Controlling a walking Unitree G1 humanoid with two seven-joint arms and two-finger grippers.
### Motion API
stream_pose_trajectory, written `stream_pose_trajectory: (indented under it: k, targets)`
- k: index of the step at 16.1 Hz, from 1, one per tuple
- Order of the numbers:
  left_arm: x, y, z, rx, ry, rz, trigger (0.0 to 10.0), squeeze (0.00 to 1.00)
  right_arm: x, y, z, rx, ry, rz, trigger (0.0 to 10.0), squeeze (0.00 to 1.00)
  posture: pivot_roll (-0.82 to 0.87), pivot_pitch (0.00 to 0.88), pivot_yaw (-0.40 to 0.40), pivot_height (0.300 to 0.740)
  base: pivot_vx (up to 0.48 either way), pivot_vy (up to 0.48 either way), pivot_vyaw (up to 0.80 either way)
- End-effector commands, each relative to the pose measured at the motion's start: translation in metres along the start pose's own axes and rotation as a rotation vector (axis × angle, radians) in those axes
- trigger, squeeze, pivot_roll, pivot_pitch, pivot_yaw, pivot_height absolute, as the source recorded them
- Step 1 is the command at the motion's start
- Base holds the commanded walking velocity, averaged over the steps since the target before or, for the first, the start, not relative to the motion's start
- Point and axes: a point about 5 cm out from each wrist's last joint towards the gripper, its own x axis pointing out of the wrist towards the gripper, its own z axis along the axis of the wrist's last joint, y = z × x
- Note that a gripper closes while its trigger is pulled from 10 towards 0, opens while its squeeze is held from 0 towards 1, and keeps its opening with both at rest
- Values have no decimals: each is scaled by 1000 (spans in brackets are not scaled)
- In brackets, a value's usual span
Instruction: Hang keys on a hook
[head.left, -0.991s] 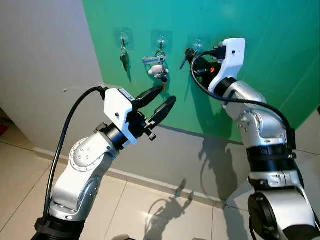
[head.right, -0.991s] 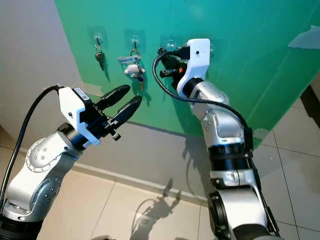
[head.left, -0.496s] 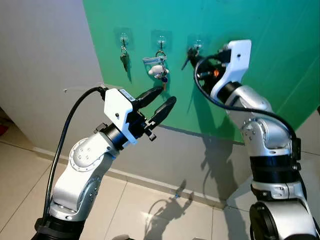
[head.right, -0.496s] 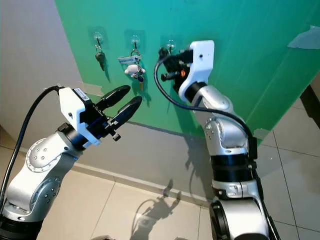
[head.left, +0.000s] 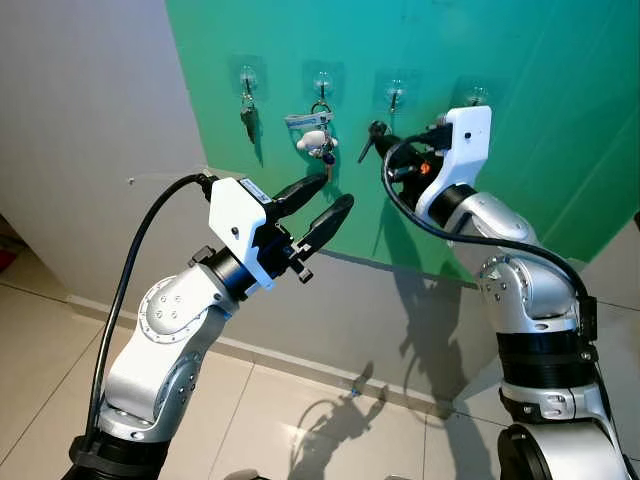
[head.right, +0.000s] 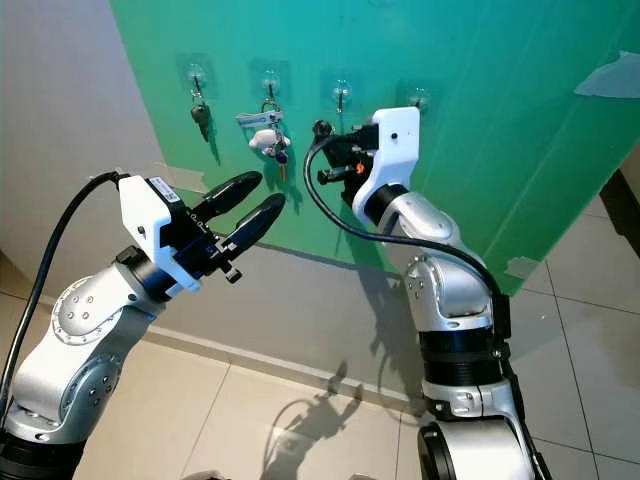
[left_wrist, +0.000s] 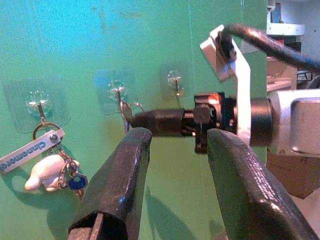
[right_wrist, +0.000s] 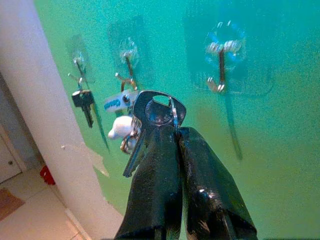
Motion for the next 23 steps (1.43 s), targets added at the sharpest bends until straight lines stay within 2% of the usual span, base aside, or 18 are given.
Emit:
stream_pose_trajectory:
  k: [1,12,23]
  targets:
    - [1,1,2,18,3,-8,10000,0,2,-2,13,-15,-40,-4,0,0,45,0,2,740,0,0,0]
    - [0,1,3,20,2,-3,10000,0,15,-6,12,-30,0,5,0,0,52,0,-5,740,0,0,0]
    - [1,2,4,22,-1,-3,10000,0,14,2,20,-56,-38,30,0,0,51,0,-1,740,0,0,0]
